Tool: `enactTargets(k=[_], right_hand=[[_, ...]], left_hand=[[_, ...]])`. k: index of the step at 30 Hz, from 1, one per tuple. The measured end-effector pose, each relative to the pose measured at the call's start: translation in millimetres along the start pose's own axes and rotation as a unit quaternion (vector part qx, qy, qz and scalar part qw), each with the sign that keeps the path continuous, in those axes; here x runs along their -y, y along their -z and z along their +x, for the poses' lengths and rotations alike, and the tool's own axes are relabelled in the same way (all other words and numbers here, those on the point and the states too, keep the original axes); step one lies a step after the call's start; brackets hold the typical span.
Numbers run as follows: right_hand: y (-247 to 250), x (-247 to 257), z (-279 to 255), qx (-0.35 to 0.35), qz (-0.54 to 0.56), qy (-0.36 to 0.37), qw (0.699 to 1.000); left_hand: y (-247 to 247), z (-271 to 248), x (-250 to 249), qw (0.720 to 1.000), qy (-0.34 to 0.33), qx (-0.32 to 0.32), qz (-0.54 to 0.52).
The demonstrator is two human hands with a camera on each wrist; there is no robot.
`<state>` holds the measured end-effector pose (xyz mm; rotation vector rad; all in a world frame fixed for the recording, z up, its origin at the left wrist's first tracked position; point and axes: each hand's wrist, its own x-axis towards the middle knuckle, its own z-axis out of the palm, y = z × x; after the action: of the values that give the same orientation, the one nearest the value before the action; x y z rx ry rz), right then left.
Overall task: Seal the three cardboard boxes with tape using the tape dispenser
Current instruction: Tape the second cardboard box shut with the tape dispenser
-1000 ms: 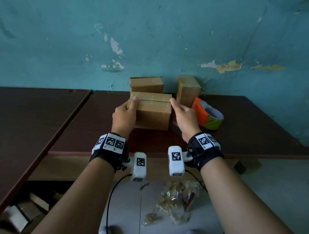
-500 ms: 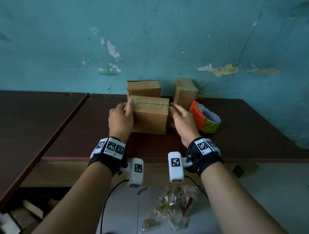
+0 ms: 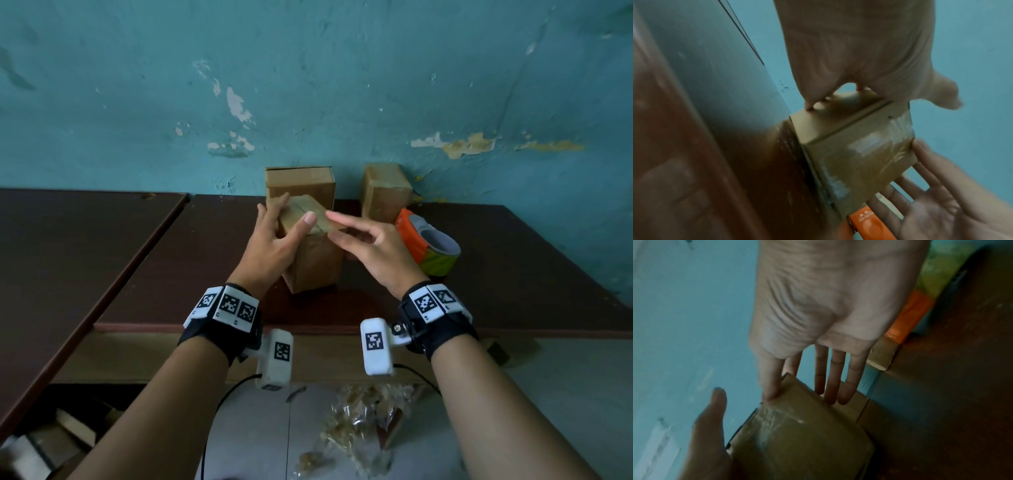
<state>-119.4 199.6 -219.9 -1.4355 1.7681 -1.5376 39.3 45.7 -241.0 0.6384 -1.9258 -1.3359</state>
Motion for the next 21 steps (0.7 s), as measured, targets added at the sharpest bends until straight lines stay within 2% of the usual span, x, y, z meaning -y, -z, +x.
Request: enactTargets(k=[3,9,14,21], right_hand=[[-3,-4,0,0.004,-0.083,0.019,0.996],[-11,-6,2,-0.06,-0.207,0.083,0.973],[-6,-2,2,-0.046,-0.224,0.08,0.97],[-5,1,-1,-0.032,-0.224,0.076,0.971]], left_hand=[[1,-3,2,0.997,-0.034,0.048,0.043],[13,-8,9,0.988,-0.049,0.073,0.123],[21,-18,9,0.984,-0.085,0.09,0.124],[20,-25,10,0.989,-0.089,0.074,0.09]])
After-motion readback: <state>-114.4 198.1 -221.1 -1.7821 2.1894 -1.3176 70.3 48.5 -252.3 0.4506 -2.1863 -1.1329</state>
